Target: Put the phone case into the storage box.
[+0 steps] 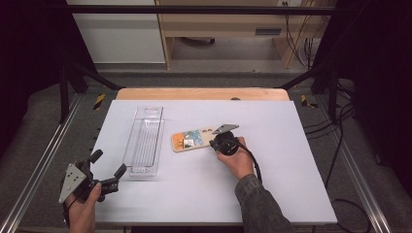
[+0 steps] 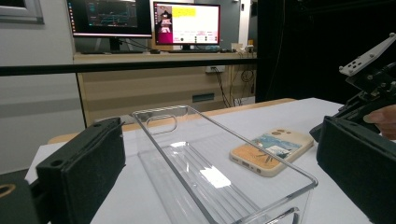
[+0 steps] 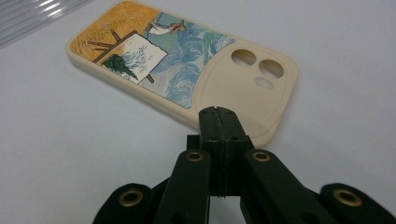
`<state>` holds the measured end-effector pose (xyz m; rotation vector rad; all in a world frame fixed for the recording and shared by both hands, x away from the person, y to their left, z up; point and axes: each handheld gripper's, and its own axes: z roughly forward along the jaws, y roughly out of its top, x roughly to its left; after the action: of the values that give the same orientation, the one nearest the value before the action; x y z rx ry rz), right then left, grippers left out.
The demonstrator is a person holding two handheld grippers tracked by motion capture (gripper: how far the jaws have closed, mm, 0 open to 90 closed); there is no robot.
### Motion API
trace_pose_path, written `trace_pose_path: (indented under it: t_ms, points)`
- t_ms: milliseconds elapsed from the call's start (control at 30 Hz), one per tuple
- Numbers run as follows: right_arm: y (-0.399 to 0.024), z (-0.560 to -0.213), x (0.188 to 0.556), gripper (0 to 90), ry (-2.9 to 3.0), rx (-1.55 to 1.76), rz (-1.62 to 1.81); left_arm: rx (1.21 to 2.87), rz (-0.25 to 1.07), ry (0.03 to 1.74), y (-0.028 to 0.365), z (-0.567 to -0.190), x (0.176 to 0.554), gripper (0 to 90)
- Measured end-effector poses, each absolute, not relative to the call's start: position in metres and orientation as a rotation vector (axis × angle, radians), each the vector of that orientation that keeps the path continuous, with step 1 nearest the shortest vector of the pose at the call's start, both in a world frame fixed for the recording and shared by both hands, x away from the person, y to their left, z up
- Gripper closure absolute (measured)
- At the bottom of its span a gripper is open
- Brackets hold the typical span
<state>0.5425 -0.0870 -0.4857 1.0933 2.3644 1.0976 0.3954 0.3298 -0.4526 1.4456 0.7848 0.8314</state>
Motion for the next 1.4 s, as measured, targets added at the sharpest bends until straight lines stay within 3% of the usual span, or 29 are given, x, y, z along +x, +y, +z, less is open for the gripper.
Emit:
trace_pose_path:
  t_ms: [400,800,833,933,967,1133,1233,1400]
  points:
    - [-0.095,-0.474,0.529,90.0,2.289,1.101,1.201,1.447,0.832,0.792,0.332,-0.451,0.395,0.9]
    - [-0.135,-0.461,0.489,89.2,2.124,1.109,1.362,1.477,0.825,0.788,0.329,-0.45,0.396,0.8]
    - [-0.142,-0.458,0.484,75.3,2.082,1.087,1.399,1.48,0.825,0.788,0.328,-0.449,0.395,0.8]
    - [-0.151,-0.454,0.475,55.5,2.026,1.092,1.444,1.491,0.823,0.779,0.326,-0.447,0.395,0.7]
    - [-0.156,-0.452,0.471,45.0,1.997,1.092,1.458,1.511,0.827,0.776,0.324,-0.446,0.395,0.6]
    - [-0.182,-0.452,0.449,14.4,1.907,1.116,1.473,1.563,0.833,0.74,0.316,-0.437,0.393,0.5]
    - [-0.204,-0.46,0.436,6.8,1.811,1.12,1.468,1.607,0.838,0.737,0.31,-0.426,0.391,0.6]
    - [-0.224,-0.47,0.426,6.5,1.738,1.129,1.516,1.614,0.799,0.692,0.303,-0.412,0.39,0.6]
